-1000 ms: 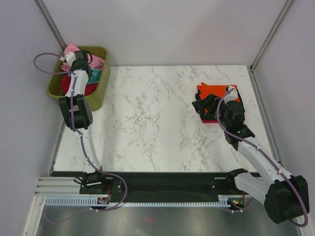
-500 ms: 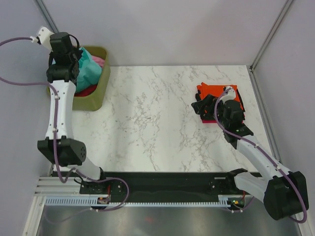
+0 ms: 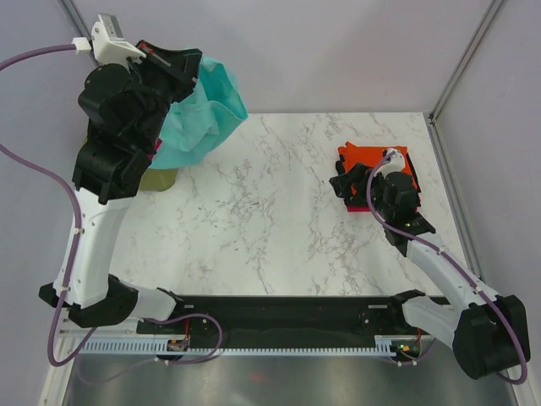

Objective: Fold and stack the t-shirts
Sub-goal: Move the tshirt to the center of the board

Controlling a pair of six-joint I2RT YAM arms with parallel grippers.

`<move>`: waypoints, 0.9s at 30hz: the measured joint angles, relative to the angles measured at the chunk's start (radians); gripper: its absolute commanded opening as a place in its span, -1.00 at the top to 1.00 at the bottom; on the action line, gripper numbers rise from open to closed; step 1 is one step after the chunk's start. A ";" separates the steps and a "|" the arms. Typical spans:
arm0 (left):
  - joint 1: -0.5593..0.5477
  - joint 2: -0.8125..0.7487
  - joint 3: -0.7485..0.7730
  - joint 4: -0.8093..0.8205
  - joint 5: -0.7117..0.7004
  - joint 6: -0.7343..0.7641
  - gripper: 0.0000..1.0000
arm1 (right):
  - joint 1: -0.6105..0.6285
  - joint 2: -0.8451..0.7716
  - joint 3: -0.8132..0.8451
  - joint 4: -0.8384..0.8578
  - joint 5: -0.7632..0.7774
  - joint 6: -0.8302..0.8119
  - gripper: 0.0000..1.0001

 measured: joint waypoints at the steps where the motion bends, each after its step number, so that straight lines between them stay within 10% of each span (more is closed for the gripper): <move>1: -0.007 -0.008 0.000 0.000 0.008 -0.010 0.96 | 0.000 -0.002 0.000 0.000 0.003 -0.003 -0.96; 14: -0.078 0.077 -0.033 0.013 0.017 -0.026 0.96 | 0.000 -0.013 0.002 -0.001 0.015 -0.014 -0.96; 27: -0.600 0.163 0.225 0.185 0.002 0.056 0.96 | 0.000 -0.051 0.002 -0.015 0.082 -0.013 -0.96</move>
